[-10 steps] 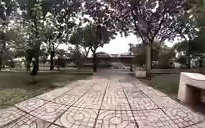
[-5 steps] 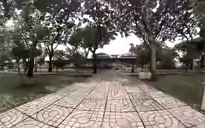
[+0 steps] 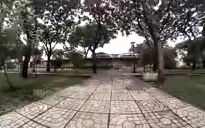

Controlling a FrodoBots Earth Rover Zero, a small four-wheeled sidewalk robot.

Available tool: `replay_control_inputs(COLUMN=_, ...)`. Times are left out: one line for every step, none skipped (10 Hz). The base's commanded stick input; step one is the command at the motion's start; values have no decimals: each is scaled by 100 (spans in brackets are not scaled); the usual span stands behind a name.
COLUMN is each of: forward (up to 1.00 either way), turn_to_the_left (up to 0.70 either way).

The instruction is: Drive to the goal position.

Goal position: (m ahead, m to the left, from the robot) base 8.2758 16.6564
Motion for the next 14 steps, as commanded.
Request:
replay_control_inputs(forward=100, turn_to_the_left=0)
replay_control_inputs(forward=100, turn_to_the_left=0)
replay_control_inputs(forward=100, turn_to_the_left=0)
replay_control_inputs(forward=100, turn_to_the_left=0)
replay_control_inputs(forward=100, turn_to_the_left=0)
replay_control_inputs(forward=100, turn_to_the_left=0)
replay_control_inputs(forward=100, turn_to_the_left=-12)
replay_control_inputs(forward=100, turn_to_the_left=-27)
replay_control_inputs(forward=100, turn_to_the_left=-27)
replay_control_inputs(forward=100, turn_to_the_left=-27)
replay_control_inputs(forward=100, turn_to_the_left=-23)
replay_control_inputs(forward=100, turn_to_the_left=0)
replay_control_inputs(forward=100, turn_to_the_left=0)
replay_control_inputs(forward=100, turn_to_the_left=0)
